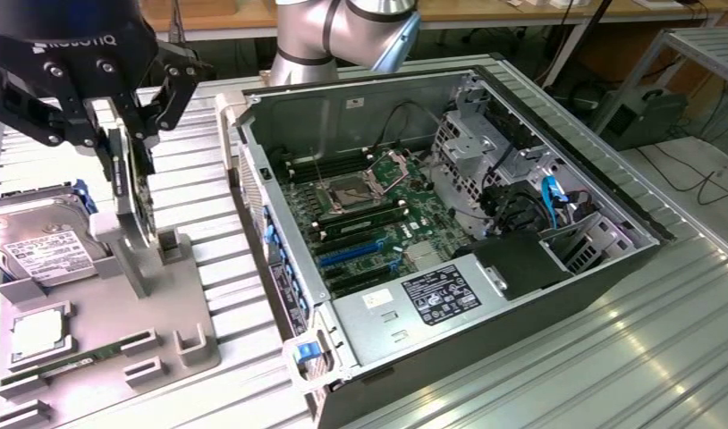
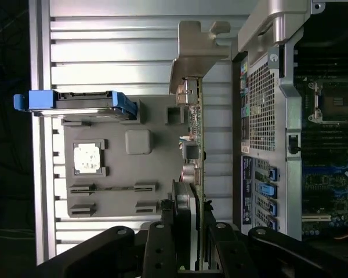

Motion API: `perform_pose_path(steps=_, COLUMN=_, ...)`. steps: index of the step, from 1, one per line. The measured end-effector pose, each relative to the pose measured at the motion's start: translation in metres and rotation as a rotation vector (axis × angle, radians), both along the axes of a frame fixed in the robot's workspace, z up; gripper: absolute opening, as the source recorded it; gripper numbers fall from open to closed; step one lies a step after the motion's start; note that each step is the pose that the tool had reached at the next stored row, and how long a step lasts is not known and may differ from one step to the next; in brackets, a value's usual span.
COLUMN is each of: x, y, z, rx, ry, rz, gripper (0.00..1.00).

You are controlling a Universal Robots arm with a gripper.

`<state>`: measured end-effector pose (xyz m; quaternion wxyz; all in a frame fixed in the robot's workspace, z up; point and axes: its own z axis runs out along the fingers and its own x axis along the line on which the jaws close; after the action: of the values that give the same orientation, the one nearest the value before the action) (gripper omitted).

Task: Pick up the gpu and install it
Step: 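Pick up the gpu and move the gpu toward the slot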

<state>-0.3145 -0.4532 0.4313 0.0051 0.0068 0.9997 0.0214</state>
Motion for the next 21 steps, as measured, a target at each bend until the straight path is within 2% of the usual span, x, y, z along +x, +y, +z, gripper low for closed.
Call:
perform_pose_path(steps=3, x=0.002, y=0.0001, z=0.0002, rx=-0.0003, ry=0.0000, rz=0.000, gripper=0.28)
perform_pose_path(steps=6, x=0.020, y=0.0000, z=-0.0002, rx=0.0002, ry=0.0008, rz=0.000, gripper=0.28)
perform_pose_path(steps=21, x=0.091, y=0.0000, z=-0.0011, rx=0.0001, ry=0.0008, rz=0.000, gripper=0.28)
